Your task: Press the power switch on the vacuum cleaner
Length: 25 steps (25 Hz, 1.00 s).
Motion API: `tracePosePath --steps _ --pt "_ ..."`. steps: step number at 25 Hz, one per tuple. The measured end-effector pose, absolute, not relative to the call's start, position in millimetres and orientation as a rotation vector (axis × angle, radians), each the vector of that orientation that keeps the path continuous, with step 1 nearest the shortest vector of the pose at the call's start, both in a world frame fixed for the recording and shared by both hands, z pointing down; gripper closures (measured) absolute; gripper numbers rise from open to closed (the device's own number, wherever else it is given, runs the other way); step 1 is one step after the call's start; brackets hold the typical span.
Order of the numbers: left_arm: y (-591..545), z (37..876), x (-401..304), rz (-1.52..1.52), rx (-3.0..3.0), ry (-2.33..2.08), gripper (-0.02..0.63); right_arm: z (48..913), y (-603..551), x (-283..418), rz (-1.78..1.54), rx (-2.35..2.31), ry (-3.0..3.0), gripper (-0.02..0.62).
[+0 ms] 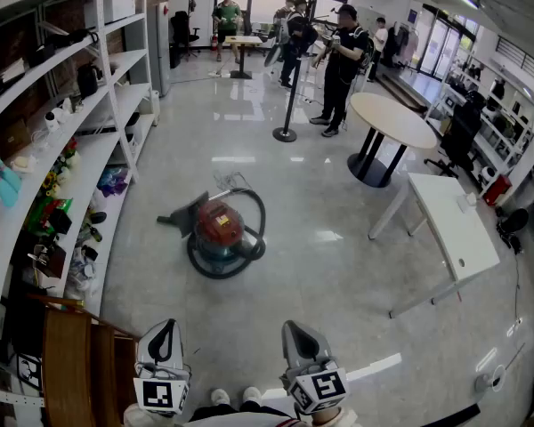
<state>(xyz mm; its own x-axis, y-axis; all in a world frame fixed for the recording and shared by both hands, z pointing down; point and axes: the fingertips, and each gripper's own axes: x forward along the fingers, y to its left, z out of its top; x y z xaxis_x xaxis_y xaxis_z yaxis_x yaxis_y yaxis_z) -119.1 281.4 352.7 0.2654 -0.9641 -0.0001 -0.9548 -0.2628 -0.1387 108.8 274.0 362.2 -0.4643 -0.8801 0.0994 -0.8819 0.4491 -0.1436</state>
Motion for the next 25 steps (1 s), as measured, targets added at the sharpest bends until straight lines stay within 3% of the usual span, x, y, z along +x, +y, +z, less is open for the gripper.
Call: tracePosePath --steps 25 --pt "282 361 -109 -0.144 -2.406 1.834 0.606 364 275 126 0.280 1.623 -2.660 0.594"
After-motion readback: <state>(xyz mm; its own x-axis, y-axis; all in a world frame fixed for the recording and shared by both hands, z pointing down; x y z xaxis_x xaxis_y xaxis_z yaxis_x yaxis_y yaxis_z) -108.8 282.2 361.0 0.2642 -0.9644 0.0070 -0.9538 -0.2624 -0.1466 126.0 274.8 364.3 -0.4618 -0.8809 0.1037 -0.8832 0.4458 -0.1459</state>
